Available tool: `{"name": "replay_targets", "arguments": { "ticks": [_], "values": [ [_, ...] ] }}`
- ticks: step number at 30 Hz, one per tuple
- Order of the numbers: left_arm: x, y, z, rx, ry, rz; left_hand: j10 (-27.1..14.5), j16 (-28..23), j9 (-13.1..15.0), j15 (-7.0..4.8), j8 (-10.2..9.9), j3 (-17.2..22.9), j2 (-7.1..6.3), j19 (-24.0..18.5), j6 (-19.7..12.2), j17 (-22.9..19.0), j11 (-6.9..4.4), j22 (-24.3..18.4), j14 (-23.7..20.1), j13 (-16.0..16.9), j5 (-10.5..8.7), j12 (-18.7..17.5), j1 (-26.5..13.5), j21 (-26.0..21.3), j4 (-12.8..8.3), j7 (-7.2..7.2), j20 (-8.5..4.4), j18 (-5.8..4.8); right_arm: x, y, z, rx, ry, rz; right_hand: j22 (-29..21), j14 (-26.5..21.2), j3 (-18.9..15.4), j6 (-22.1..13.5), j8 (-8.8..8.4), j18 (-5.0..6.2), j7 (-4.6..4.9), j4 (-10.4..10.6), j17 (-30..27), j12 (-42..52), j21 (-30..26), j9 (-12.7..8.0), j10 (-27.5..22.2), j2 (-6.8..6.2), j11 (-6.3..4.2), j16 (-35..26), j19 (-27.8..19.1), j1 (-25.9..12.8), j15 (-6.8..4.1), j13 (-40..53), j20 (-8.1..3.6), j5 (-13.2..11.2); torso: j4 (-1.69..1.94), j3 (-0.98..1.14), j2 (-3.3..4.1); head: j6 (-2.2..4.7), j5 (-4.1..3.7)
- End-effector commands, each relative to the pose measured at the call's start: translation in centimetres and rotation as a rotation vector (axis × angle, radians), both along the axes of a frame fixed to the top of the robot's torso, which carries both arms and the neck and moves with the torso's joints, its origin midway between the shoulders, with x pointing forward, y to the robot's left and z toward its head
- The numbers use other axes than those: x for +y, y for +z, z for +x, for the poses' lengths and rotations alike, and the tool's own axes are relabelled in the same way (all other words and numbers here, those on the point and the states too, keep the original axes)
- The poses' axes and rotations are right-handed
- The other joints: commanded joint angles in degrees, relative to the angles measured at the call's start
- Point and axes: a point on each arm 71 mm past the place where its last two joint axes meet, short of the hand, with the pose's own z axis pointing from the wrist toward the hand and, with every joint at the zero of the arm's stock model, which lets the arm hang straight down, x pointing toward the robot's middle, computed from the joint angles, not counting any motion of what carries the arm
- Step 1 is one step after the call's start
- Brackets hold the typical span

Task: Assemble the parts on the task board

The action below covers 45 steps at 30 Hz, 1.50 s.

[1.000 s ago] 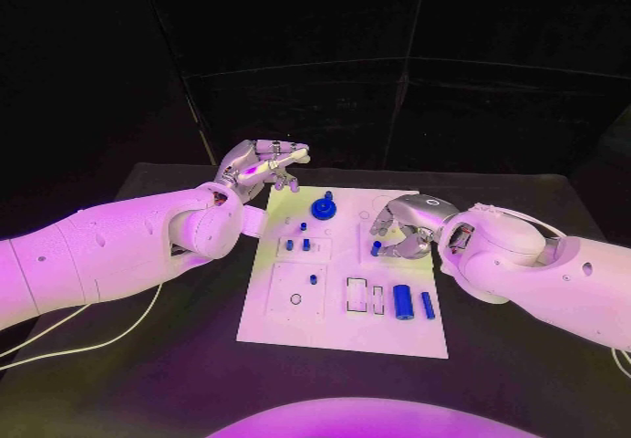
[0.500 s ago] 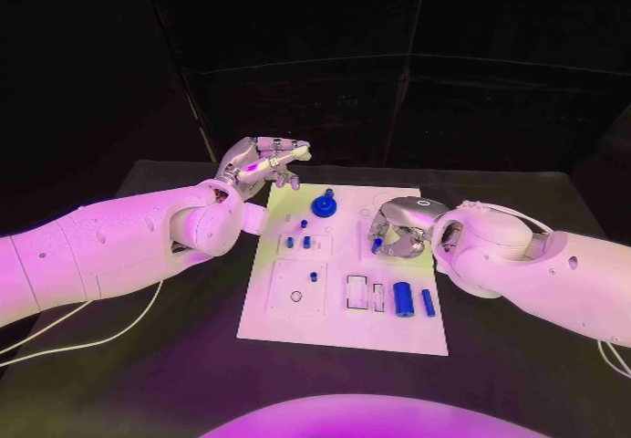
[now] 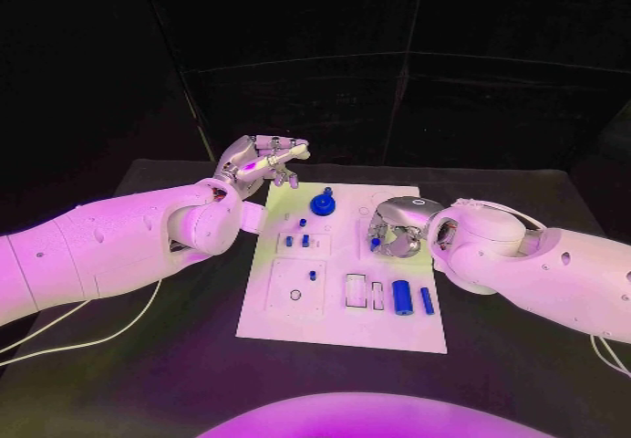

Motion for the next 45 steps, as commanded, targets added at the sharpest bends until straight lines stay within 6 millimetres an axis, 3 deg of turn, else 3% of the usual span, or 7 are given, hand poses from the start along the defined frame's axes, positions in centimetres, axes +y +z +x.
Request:
{"name": "replay_targets", "arguments": {
  "ticks": [1,6,11,19,33,38,45],
  "values": [
    [-0.2,0.2,0.0,-0.005,-0.016,-0.011,-0.5,0.0,-0.1,-0.16,0.3,-0.5,0.25,-0.2,-0.3,0.1,-0.1,-0.1,-0.4,-0.1,-0.07,0.4,0.4,-0.2,0.0,0.0,0.34,1.11,0.2,0.1,0.0,-0.016,0.002,0.003,0.2,0.9,0.9,0.8,0.18,-0.34,-0.15,0.0,0.0,-0.4,0.4,0.0,0.7,0.98,-0.09,0.4,0.4,0.4,-0.49,0.0,-0.16,-0.9,0.03,-0.05,-0.06,-0.06,-0.12],
    [-0.1,0.2,-0.1,-0.005,-0.016,-0.012,-0.5,0.0,-0.1,-0.16,0.3,-0.5,0.25,-0.2,-0.3,0.1,-0.1,-0.1,-0.4,-0.1,-0.07,0.4,0.4,-0.2,0.0,0.0,0.34,1.11,0.1,0.8,-0.2,-0.083,-0.006,0.06,1.0,0.9,2.1,2.1,0.58,-0.46,-0.34,-0.5,0.1,-0.5,1.0,0.1,2.1,1.66,-0.4,0.6,0.8,1.0,-0.71,0.3,-0.34,-1.7,0.08,0.0,-0.1,-0.03,0.1],
    [0.1,0.2,-0.1,-0.005,-0.012,-0.01,-0.5,0.0,-0.1,-0.16,0.3,-0.5,0.25,-0.2,-0.3,0.1,-0.1,-0.1,-0.4,-0.1,-0.07,0.4,0.4,-0.2,0.0,0.0,0.34,1.11,-0.2,1.9,-1.1,-0.143,-0.002,0.134,1.6,1.0,2.4,2.6,0.76,-0.56,-0.43,-0.5,0.3,-0.6,1.4,0.2,2.6,1.61,-0.51,0.8,1.0,1.0,-0.79,0.3,-0.43,-1.7,-0.16,-0.08,-0.21,-0.04,0.14],
    [0.2,0.2,-0.1,-0.005,-0.01,-0.01,-0.6,0.1,-0.1,-0.15,0.3,-0.5,0.36,-0.2,-0.4,0.1,-0.1,-0.1,-0.4,-0.1,-0.08,0.4,0.5,-0.3,0.0,-0.01,0.35,1.12,0.0,3.5,-2.9,-0.174,0.04,0.259,2.3,1.0,2.7,2.8,0.67,-0.69,-0.41,-0.6,0.6,-1.1,1.9,0.1,2.9,1.04,-0.51,1.1,1.2,0.7,-0.84,0.3,-0.54,-0.6,-0.05,-0.1,-0.27,0.2,0.06],
    [-0.2,0.2,0.0,-0.005,-0.018,-0.012,-0.6,0.1,-0.1,-0.15,0.3,-0.5,0.37,-0.2,-0.4,0.1,-0.1,-0.1,-0.4,-0.1,-0.08,0.4,0.5,-0.3,-0.1,-0.01,0.35,1.12,7.4,4.0,-5.0,-0.089,0.251,0.394,2.2,1.0,2.8,2.8,0.58,-0.68,-0.38,-0.6,0.4,-1.4,1.9,0.1,3.0,0.96,-0.49,1.1,1.1,0.6,-0.84,0.3,-0.57,-0.1,0.12,-0.14,-0.14,0.06,0.86],
    [-0.4,0.2,0.0,-0.006,-0.021,-0.014,-0.6,0.1,-0.1,-0.15,0.3,-0.5,0.37,-0.2,-0.4,0.1,-0.1,-0.1,-0.4,-0.1,-0.08,0.4,0.5,-0.3,-0.1,-0.01,0.35,1.12,10.0,2.5,-5.8,-0.019,0.321,0.387,2.1,1.0,2.8,2.7,0.46,-0.66,-0.31,-0.5,0.3,-1.7,1.8,0.0,3.0,0.74,-0.41,1.0,1.0,0.2,-0.79,0.3,-0.56,0.2,0.09,-0.16,-0.06,-0.21,1.42],
    [-0.6,0.2,0.0,-0.007,-0.023,-0.015,-0.6,0.1,-0.1,-0.15,0.3,-0.5,0.38,-0.2,-0.4,0.1,-0.1,-0.1,-0.4,-0.1,-0.08,0.4,0.5,-0.3,-0.1,-0.01,0.35,1.12,11.3,0.4,-6.3,0.053,0.344,0.352,2.0,1.0,2.8,2.7,0.43,-0.64,-0.3,-0.5,0.2,-1.8,1.7,0.0,3.0,0.71,-0.41,1.0,1.0,0.2,-0.79,0.3,-0.56,0.3,-0.1,-0.09,-0.13,-0.67,2.35]
  ]
}}
